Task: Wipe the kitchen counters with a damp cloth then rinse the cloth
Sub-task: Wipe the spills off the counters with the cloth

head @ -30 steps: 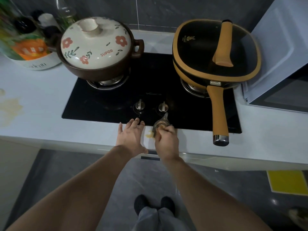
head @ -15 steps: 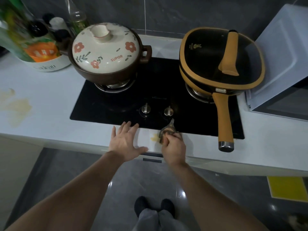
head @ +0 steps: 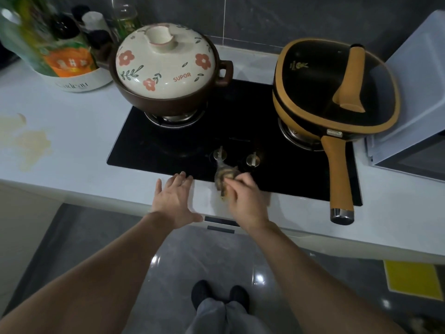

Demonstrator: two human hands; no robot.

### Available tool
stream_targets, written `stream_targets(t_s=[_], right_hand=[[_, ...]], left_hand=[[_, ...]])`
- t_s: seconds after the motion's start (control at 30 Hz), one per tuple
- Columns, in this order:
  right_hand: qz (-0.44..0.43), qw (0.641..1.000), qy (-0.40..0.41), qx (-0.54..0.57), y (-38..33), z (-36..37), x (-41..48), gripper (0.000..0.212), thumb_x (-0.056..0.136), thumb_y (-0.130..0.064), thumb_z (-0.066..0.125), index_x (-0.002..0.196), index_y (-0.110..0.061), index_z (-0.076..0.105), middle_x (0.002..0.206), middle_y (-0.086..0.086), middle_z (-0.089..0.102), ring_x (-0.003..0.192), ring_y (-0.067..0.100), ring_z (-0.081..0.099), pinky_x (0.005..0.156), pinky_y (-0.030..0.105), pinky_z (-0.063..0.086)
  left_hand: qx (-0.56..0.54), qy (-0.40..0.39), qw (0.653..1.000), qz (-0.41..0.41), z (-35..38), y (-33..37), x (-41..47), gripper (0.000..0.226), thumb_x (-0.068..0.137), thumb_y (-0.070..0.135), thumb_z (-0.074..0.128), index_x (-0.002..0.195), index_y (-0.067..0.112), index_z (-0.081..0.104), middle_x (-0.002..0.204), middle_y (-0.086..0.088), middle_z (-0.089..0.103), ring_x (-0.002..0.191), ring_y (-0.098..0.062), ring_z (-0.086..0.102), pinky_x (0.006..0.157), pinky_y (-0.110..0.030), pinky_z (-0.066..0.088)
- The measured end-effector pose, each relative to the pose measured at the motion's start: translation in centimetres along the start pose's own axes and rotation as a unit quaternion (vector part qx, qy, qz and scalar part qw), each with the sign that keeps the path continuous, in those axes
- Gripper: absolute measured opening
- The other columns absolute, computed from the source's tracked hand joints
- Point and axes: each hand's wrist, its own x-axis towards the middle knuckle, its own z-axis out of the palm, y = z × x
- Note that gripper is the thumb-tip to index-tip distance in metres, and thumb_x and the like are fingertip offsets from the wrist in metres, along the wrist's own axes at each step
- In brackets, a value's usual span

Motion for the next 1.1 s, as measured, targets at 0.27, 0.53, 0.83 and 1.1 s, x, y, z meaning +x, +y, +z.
stream_targets(t_s=[0.27, 0.53, 0.83, 1.1], right_hand=[[-0.043, 0.980, -0.135, -0.139, 0.3, 1.0, -1.1, 0.046, 0.081, 0.000, 0.056, 0.119, -0.023, 0.068, 0.111, 0.000, 0.060, 0.107, 0.024, 0.050, 0.083, 0.034, 0.051], [-0.006, 0.968, -0.180, -0.175, 0.1, -1.9, 0.4, 0.027, 0.083, -0.009, 0.051, 0.100, -0.018, 0.071, 0.106, -0.002, 0.056, 0.101, 0.020, 0.051, 0.079, 0.032, 0.050], [0.153, 0.978, -0.139, -0.023, 0.0, -1.1, 1.0, 0.028, 0.081, -0.007, 0.061, 0.101, -0.021, 0.074, 0.104, -0.007, 0.060, 0.081, 0.007, 0.061, 0.066, 0.009, 0.045], [0.285, 0.953, 0.093, 0.052, 3.5, -6.8, -3.0, 0.028, 0.089, -0.007, 0.061, 0.113, -0.019, 0.069, 0.118, 0.002, 0.051, 0.066, 0.005, 0.058, 0.072, 0.005, 0.048]], left_hand=[[0.010, -0.019, 1.000, 0.004, -0.6, 0.1, 0.2, 0.123, 0.063, 0.069, 0.075, 0.157, 0.023, 0.010, 0.165, 0.000, 0.008, 0.151, -0.020, 0.009, 0.122, -0.053, 0.000], [0.006, -0.044, 0.999, 0.002, -0.8, 0.5, -0.1, 0.133, 0.059, 0.068, 0.078, 0.157, 0.019, 0.003, 0.166, -0.003, 0.001, 0.152, -0.022, -0.001, 0.121, -0.056, -0.003], [0.026, -0.060, 0.998, -0.006, -1.2, 1.1, 0.0, 0.136, 0.057, 0.073, 0.076, 0.157, 0.017, 0.003, 0.165, -0.005, 0.000, 0.152, -0.023, -0.001, 0.121, -0.056, -0.002], [0.020, -0.070, 0.997, -0.022, -1.3, 1.7, -0.1, 0.142, 0.052, 0.074, 0.078, 0.157, 0.016, 0.002, 0.165, -0.006, -0.002, 0.152, -0.023, -0.003, 0.121, -0.056, 0.001]])
